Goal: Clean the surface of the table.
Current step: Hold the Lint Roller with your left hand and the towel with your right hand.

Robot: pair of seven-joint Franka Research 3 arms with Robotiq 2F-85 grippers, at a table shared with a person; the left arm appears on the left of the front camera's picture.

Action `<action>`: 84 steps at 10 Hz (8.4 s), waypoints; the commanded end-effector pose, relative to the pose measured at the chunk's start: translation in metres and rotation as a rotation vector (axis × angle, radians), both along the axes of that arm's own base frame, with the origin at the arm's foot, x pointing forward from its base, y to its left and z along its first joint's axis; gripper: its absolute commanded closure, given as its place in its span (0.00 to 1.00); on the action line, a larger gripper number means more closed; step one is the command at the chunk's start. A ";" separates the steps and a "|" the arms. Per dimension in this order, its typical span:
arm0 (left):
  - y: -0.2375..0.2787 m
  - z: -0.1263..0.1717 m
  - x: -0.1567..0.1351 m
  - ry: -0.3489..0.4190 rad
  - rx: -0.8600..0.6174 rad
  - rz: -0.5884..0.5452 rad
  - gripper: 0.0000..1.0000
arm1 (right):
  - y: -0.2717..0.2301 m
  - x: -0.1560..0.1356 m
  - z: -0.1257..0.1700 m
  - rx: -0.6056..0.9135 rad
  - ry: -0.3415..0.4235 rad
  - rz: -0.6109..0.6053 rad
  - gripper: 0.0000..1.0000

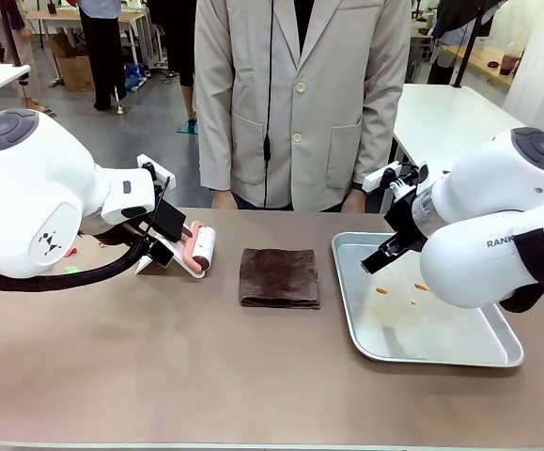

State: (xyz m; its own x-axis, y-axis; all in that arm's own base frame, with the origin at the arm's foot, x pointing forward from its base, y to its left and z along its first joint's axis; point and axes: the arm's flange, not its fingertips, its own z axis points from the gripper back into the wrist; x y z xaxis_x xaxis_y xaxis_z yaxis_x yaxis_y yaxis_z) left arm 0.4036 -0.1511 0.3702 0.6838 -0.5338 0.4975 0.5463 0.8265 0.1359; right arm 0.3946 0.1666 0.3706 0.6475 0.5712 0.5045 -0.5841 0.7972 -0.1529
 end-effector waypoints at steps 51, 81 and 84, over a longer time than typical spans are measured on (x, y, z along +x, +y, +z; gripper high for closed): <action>0.233 0.140 0.011 0.530 -0.906 0.035 0.00 | -0.124 -0.060 0.126 0.666 0.362 -0.365 0.00; 0.085 0.049 0.117 0.617 -0.612 0.257 0.00 | 0.139 0.082 -0.007 0.315 0.434 -0.250 0.00; 0.089 0.030 0.133 0.640 -0.676 0.245 0.00 | 0.161 0.085 -0.017 0.190 0.434 -0.355 0.00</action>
State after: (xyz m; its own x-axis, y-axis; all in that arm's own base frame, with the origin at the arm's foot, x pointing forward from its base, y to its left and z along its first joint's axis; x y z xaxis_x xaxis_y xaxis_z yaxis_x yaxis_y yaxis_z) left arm 0.5280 -0.0630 0.3995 0.9888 -0.0798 0.1264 0.1431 0.7491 -0.6468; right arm 0.4735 0.3064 0.3436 0.9376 0.2393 0.2522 -0.3028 0.9186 0.2541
